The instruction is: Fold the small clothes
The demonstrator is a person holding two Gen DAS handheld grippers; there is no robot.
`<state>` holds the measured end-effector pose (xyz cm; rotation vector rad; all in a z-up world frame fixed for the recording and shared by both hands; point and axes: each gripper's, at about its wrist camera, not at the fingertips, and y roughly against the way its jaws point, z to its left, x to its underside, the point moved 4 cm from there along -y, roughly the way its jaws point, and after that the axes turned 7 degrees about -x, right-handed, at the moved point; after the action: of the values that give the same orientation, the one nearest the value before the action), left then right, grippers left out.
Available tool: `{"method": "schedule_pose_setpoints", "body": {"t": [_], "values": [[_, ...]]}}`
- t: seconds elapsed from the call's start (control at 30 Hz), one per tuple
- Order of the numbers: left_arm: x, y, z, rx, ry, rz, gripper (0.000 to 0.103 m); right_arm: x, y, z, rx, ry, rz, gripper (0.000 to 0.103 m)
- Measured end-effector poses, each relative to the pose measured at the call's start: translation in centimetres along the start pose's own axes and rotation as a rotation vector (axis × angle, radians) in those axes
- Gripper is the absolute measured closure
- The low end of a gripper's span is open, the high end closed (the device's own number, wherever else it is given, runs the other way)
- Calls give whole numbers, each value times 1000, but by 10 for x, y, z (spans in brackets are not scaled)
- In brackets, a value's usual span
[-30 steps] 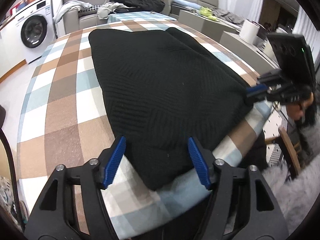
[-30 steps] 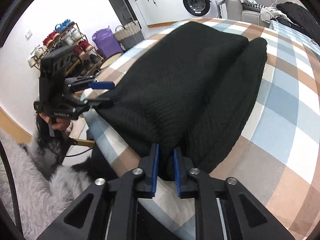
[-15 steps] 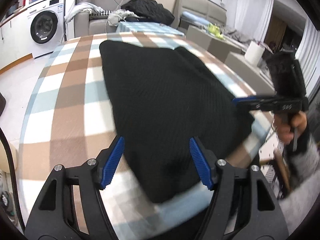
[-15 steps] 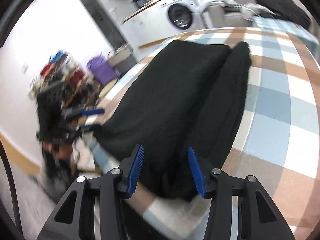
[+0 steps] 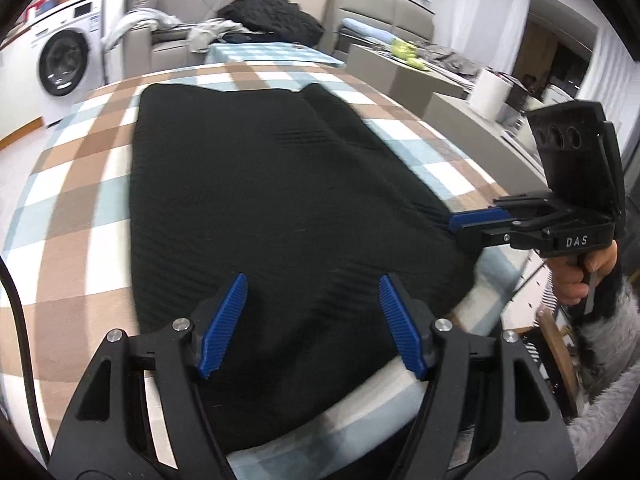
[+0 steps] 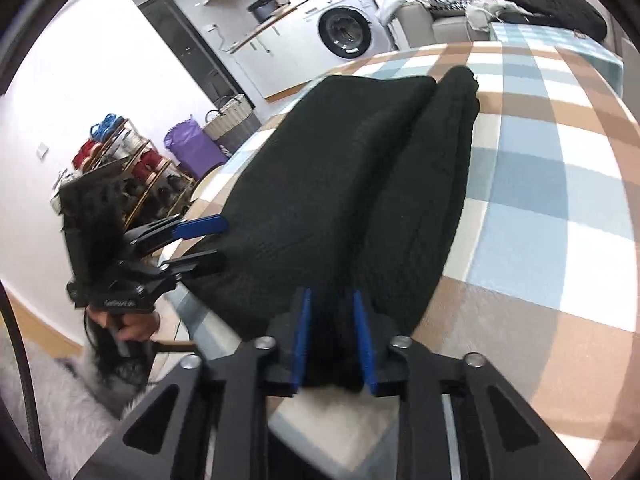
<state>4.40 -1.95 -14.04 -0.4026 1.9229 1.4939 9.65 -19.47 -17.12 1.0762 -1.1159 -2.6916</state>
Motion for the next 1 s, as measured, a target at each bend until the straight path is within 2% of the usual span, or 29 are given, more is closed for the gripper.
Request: {"method": "schedule_pose_setpoints", "body": {"t": [0.07, 0.13, 0.17, 0.23, 0.27, 0.4, 0.47, 0.6, 0.7, 0.8, 0.87, 0.93, 1.0], "values": [[3, -7, -10, -2, -38, 21, 37, 3, -2, 9, 4, 52, 30, 71], [8, -15, -20, -48, -96, 36, 36, 6, -10, 16, 49, 117, 84, 71], [10, -15, -24, -69, -127, 29, 35, 6, -10, 18, 53, 124, 74, 70], [11, -16, -29, -73, -144, 32, 32, -6, -5, 18, -1, 76, 18, 60], [10, -18, -29, -65, -135, 34, 31, -13, -4, 17, 1, 53, -17, 58], [9, -18, -28, -53, -134, 36, 30, -46, -30, 5, 56, -24, -41, 58], [9, -19, -27, -48, -139, 34, 30, -67, -53, -9, 52, -105, -33, 58], [12, -16, -24, -31, -118, 34, 30, -100, -77, -41, 76, -208, -66, 65], [12, -16, -22, -27, -116, 34, 30, -114, -86, -57, 92, -248, -56, 81], [13, -15, -22, -29, -120, 34, 30, -124, -79, -50, 86, -189, -95, 96], [13, -15, -21, -28, -114, 36, 30, -127, -66, -38, 83, -131, -150, 96], [11, -15, -20, -26, -104, 40, 30, -127, -65, -42, 110, -131, -147, 97], [11, -15, -19, -27, -103, 42, 30, -124, -73, -57, 225, -151, -106, 97]]}}
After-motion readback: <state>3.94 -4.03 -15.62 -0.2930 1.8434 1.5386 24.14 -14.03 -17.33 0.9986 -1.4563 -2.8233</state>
